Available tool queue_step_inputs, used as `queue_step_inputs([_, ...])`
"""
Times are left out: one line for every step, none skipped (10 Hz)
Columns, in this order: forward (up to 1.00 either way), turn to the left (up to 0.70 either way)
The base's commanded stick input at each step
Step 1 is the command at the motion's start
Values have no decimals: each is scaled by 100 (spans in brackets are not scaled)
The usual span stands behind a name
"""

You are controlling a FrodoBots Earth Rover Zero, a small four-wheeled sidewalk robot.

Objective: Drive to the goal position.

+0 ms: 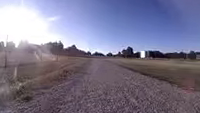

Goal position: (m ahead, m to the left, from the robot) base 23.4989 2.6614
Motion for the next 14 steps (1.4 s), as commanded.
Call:
queue_step_inputs([50, 0])
queue_step_inputs([50, 0])
queue_step_inputs([50, 0])
queue_step_inputs([50, 0])
queue_step_inputs([50, 0])
queue_step_inputs([50, 0])
queue_step_inputs([50, 0])
queue_step_inputs([50, 0])
queue_step_inputs([50, 0])
queue_step_inputs([50, 0])
queue_step_inputs([50, 0])
queue_step_inputs([50, 0])
queue_step_inputs([50, 0])
queue_step_inputs([50, 0])
